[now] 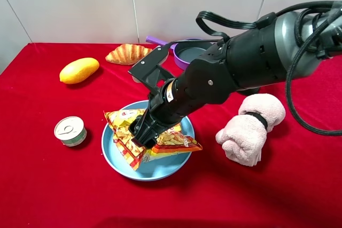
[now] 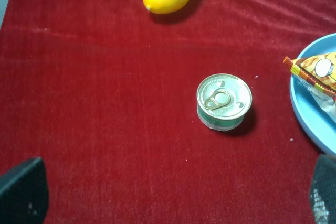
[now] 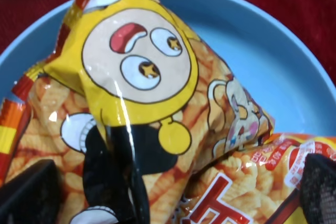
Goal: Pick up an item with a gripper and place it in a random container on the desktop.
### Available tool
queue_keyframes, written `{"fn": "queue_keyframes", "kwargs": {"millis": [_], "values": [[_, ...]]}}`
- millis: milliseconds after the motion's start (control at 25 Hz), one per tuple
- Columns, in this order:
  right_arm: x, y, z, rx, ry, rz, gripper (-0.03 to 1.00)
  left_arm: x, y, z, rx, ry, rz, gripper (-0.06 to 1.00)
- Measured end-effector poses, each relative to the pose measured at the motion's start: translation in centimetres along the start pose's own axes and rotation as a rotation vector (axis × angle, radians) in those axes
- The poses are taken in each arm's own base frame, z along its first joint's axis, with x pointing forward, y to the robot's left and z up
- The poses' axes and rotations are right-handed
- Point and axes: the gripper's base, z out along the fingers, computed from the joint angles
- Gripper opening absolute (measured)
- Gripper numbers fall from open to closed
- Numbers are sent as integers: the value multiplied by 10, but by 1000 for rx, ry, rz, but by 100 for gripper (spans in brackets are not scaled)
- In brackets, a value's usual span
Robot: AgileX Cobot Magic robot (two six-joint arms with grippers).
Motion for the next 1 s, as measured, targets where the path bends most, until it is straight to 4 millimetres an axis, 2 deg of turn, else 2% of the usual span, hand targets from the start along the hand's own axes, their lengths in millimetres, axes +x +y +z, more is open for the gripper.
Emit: {"fn": "queue_keyframes", "kwargs": {"millis": [200, 520, 760, 1000], "values": [[-4, -1, -7, 8, -22, -28, 69, 0, 0, 0, 0, 0, 0, 99], [-17, -3, -50, 31, -74, -84, 69, 0, 0, 0, 0, 0, 0, 99], [-13, -4, -80, 41, -3, -106, 69, 0, 0, 0, 0, 0, 0, 99], [0, -6, -111, 59, 133, -107, 69, 0, 0, 0, 0, 0, 0, 99]]}}
